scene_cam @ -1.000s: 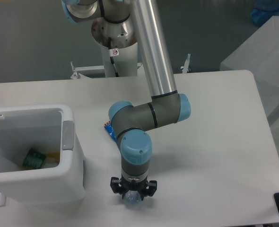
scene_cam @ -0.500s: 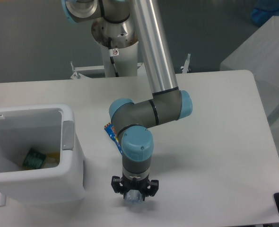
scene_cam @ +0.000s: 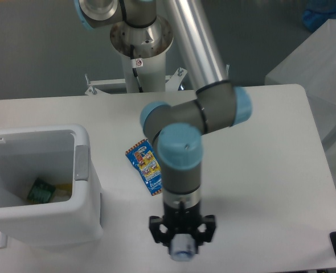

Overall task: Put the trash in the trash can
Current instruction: 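Carry the held bottle over the white bin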

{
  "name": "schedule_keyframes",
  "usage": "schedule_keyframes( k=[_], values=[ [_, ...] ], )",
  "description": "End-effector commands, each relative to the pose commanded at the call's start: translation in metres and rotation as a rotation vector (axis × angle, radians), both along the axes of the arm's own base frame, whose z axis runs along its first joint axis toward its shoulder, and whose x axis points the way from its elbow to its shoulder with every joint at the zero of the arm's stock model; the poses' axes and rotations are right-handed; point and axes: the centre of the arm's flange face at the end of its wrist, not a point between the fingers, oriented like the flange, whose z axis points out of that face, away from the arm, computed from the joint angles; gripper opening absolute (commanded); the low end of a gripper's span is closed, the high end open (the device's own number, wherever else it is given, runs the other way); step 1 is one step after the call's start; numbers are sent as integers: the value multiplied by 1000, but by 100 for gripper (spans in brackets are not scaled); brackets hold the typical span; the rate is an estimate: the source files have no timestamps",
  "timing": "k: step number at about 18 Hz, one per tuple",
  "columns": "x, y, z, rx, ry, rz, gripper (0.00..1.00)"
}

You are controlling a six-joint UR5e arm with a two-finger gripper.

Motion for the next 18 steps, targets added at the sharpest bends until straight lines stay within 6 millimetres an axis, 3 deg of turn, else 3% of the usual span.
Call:
schedule_keyframes(
  k=[4, 7, 10, 12, 14, 18],
  values=[
    [-23, -14, 65, 155, 13, 154, 62],
    [-5, -26, 113, 223, 35, 181, 62],
    [13, -38, 148, 248, 79, 161, 62],
    [28, -41, 166, 260, 105, 137, 62],
    [61, -30, 182, 278, 116, 92, 62],
    [121, -4, 187, 289, 101, 10, 62]
  ],
)
